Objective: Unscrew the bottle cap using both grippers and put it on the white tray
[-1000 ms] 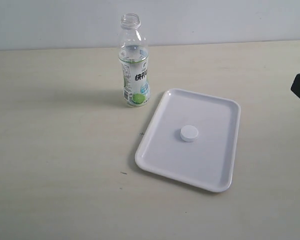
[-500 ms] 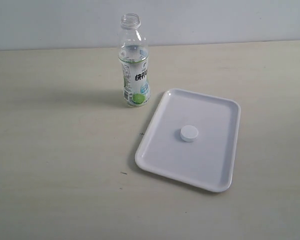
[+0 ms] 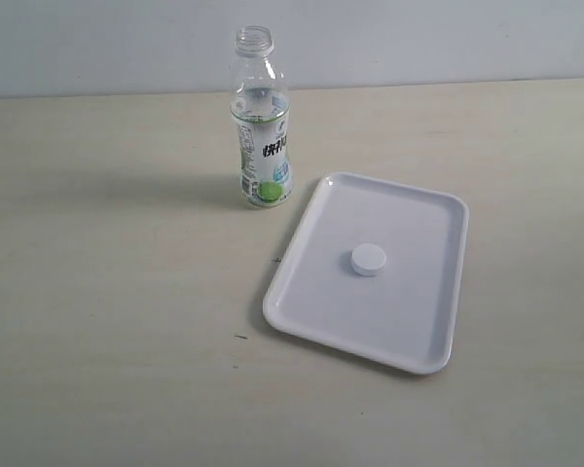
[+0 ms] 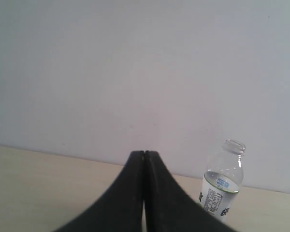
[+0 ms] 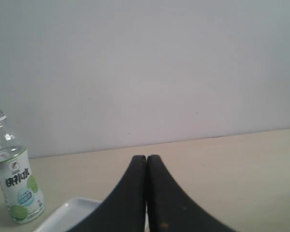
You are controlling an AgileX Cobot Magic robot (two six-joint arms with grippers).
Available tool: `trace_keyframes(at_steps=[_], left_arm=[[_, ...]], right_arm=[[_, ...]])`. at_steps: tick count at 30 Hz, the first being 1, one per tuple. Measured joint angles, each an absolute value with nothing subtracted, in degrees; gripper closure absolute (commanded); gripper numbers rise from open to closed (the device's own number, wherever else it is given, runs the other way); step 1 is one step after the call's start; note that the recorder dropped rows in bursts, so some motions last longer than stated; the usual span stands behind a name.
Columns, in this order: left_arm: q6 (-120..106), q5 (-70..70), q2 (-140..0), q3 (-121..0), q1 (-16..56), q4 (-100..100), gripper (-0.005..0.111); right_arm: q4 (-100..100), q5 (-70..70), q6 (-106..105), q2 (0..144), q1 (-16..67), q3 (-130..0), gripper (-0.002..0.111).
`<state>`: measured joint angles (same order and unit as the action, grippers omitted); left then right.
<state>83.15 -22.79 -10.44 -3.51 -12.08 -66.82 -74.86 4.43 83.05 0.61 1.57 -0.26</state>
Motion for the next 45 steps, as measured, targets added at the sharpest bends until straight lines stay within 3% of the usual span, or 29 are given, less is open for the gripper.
trace_keyframes(at_steps=[7,15,18,45], left_arm=[[83.15,-22.79,-10.44,-3.51,-12.08,-66.82,0.107],[83.15,-22.79,-10.44,-3.51,-12.08,-66.82,0.107],[83.15,-22.79,-10.44,-3.51,-12.08,-66.82,0.107],[83.15,-22.79,-10.44,-3.51,-12.08,-66.82,0.107]], right_arm=[[-69.43,0.00,76.99,0.39,1.57,-0.26,0.108],[-10.85,3.80,14.92,0.39,1.57,-0.26,0.108],[-1.01,4.02,3.26,0.39,1.57,-0.26,0.108],[1.58,3.83,2.25,0.39,1.57,-0.26,0.108]])
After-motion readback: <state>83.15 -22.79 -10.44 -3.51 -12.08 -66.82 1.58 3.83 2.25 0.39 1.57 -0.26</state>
